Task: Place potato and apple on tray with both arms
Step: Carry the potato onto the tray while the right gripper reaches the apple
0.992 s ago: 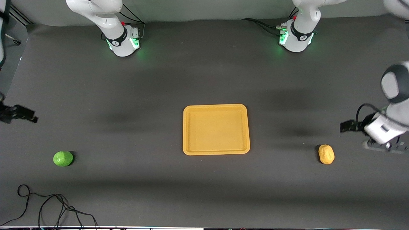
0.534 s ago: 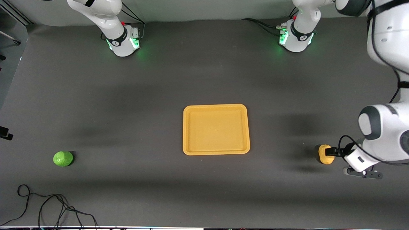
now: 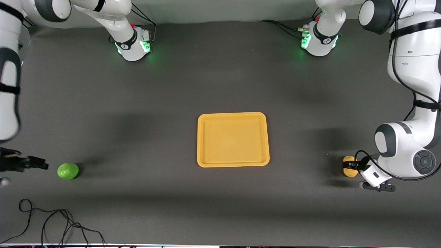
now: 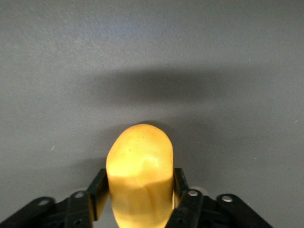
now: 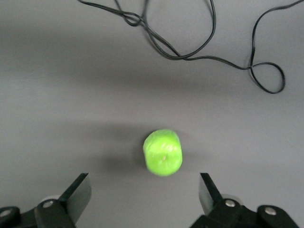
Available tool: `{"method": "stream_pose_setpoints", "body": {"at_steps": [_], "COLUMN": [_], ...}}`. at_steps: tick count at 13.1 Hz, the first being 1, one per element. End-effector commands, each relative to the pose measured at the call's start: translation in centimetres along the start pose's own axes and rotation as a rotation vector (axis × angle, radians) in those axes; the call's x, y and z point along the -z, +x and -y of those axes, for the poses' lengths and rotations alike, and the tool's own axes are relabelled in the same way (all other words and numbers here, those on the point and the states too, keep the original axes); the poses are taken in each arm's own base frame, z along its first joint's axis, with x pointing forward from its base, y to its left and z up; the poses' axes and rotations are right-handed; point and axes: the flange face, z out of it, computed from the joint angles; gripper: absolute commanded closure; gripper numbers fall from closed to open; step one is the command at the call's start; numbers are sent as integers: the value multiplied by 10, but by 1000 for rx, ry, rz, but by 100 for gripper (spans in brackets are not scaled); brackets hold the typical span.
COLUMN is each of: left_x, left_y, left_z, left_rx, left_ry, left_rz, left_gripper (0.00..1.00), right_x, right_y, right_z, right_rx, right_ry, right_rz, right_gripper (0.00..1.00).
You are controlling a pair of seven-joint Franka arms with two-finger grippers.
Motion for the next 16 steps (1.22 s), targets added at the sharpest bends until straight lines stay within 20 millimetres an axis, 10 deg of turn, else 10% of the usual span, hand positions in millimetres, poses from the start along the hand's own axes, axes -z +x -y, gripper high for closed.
{"method": "stream_pose_setpoints", "body": {"at_steps": [1,4,9,12,14,16], "left_x": [15,50,82,30,-10,-34], "left_y": [-2,-4,-17,-55,-90,-103], "left_z": [-5,-64,-290,-413,-452,-462], "left_rx": [9,143,273,254,216,208], "left_ry": [-18,-104,-166,-155,-132,-122], "left_rz": [13,87,63,17,36,51], "left_gripper": [65,85,90,86,87,86], "right_x": [-51,-99,-143,-160,-158,-153], "right_y": [-4,-7,-15,-20,-21,-20], "right_z": [-7,-9,-11,-15,-19,-19], "right_rx": [-12,-40,-46,-50,-48,-31], "right_ry": [1,28,27,26,26,29], "right_rz": [-21,-11,21,34,37,35], "right_gripper": [0,0,0,3,43,54]}}
